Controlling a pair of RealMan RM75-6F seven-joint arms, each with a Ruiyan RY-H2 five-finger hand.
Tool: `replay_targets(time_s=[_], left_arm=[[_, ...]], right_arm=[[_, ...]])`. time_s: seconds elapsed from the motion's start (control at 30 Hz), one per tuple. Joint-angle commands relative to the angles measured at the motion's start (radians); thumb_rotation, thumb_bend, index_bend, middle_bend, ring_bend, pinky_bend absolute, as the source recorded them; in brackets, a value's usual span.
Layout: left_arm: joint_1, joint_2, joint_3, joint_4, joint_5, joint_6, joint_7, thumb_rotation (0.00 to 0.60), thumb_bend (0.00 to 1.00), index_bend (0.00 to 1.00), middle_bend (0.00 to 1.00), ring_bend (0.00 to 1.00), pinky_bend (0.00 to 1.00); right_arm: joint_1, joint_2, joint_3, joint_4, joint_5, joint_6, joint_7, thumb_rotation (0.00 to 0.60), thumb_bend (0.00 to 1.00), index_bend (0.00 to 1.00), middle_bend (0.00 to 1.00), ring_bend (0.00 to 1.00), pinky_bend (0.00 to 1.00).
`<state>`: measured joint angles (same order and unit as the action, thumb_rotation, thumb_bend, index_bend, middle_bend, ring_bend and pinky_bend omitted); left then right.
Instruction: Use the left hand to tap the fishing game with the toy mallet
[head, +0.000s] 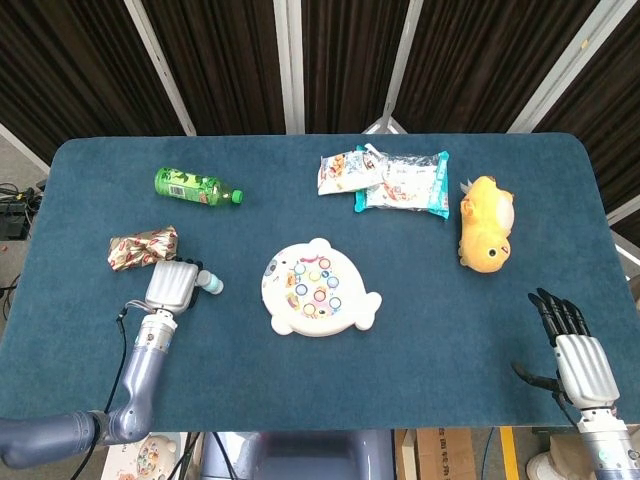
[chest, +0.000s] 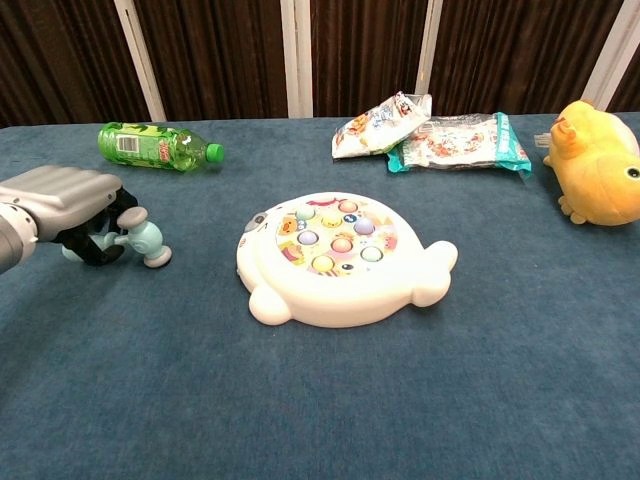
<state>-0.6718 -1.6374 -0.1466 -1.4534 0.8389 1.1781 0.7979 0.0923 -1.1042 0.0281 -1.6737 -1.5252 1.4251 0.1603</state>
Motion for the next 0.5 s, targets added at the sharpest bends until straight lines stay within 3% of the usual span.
replay_targets(time_s=[0.03,0.5], left_arm=[[0.001,0.005,-0.001,-0.006,0.010,0.003,-0.008,0.600,0.56,0.61,0.50,0.41,0.55],[-0.023,0.035,-0.019,-0.073,0.052,-0.001,-0.012,0.600,0.64,0.64,0.53,0.45,0.61]], right_arm=[[0.000,0.000,0.000,0.000,0.000,0.000,0.000,0.600,0.23,0.00,0.00,0.00,0.00],[-0.001,0.002,0.002,-0.002,0.006,-0.001,0.007,0.600,0.23,0.00,0.00,0.00,0.00]])
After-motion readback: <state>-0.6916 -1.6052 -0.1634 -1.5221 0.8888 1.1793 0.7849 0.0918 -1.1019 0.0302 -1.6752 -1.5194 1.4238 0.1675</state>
